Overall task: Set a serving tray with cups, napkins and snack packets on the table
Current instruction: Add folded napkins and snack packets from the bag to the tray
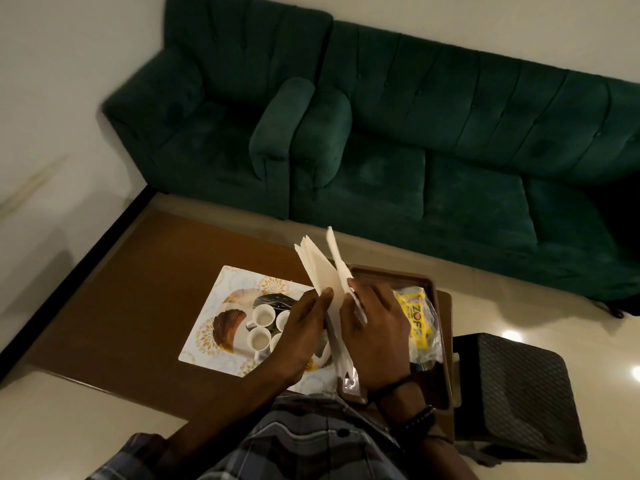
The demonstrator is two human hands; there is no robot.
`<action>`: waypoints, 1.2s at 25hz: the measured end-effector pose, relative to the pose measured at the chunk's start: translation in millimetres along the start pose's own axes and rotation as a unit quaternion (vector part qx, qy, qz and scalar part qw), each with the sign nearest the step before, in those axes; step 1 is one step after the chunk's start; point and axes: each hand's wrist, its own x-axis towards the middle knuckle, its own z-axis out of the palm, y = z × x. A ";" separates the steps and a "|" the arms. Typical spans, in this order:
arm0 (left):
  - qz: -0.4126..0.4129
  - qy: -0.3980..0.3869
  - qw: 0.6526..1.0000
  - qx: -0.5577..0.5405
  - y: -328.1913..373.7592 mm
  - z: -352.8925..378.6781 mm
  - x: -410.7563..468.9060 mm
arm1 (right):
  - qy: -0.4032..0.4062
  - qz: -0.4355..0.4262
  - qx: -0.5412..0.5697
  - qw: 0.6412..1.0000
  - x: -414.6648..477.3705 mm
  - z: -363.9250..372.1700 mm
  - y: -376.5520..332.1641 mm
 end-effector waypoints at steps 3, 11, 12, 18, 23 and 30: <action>0.009 0.002 1.000 0.003 -1.4 1.8 -2.2 | -0.073 -0.002 -0.002 0.997 -4.4 2.8 -2.2; -0.047 0.017 0.997 -0.059 -3.5 0.4 -1.7 | -0.168 0.010 0.017 0.986 -7.9 3.3 -1.7; -0.059 0.014 0.996 -0.067 -2.1 -0.4 -2.2 | -0.185 0.018 0.026 0.982 -7.8 2.7 -1.5; -0.031 0.016 0.999 -0.017 -0.7 -2.2 -3.1 | -0.171 0.116 0.211 0.955 -7.0 3.4 7.0; -0.003 0.012 1.000 -0.001 0.4 -0.7 -6.1 | -0.145 0.173 0.290 0.930 -4.0 1.1 12.0; 0.021 0.010 0.999 0.031 -2.4 -0.6 -5.5 | -0.120 0.149 0.255 0.948 -7.2 3.1 11.6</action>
